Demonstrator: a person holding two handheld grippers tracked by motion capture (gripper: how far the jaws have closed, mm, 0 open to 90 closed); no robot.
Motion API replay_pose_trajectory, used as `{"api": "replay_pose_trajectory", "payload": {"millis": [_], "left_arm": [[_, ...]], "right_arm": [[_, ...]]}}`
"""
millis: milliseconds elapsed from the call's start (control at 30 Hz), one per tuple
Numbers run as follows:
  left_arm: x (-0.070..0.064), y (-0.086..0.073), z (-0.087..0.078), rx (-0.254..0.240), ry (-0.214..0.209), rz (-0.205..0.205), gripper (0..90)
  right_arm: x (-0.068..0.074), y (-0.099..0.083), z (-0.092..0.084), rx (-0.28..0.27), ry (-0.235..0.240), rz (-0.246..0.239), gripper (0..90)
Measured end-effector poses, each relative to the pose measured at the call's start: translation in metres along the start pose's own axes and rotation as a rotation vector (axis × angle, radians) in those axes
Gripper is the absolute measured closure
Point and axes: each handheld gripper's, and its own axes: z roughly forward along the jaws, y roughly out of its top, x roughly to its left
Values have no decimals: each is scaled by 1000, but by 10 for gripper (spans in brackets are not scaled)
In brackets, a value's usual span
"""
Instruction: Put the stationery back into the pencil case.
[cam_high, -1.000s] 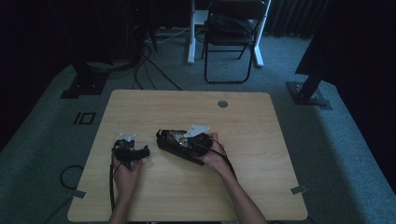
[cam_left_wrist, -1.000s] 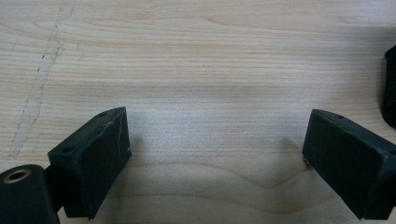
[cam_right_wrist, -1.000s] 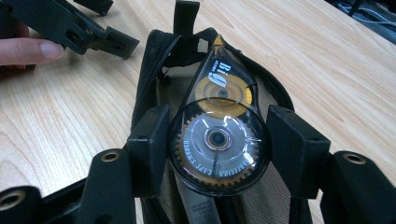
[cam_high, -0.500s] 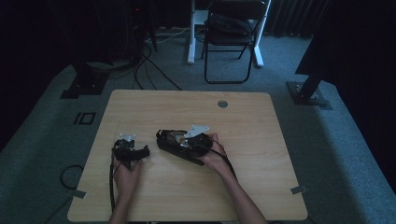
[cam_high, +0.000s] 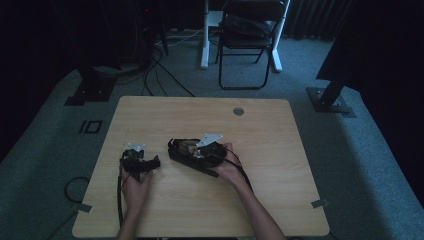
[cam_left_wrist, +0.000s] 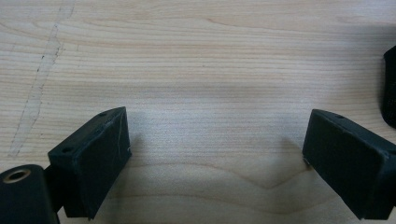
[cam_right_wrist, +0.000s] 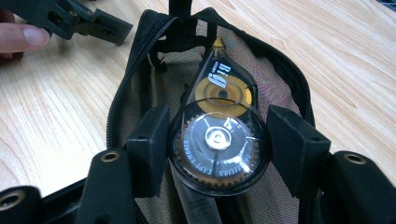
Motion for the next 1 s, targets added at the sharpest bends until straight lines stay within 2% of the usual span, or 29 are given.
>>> {"api": "replay_pose_trajectory", "payload": {"millis": [367,1000], "left_arm": [[0,0,0,1,0,0,78],[0,0,0,1,0,1,78]], "right_arm": [[-2,1,2,4,11,24,413],[-3,3,6,3,36,30,412]]}}
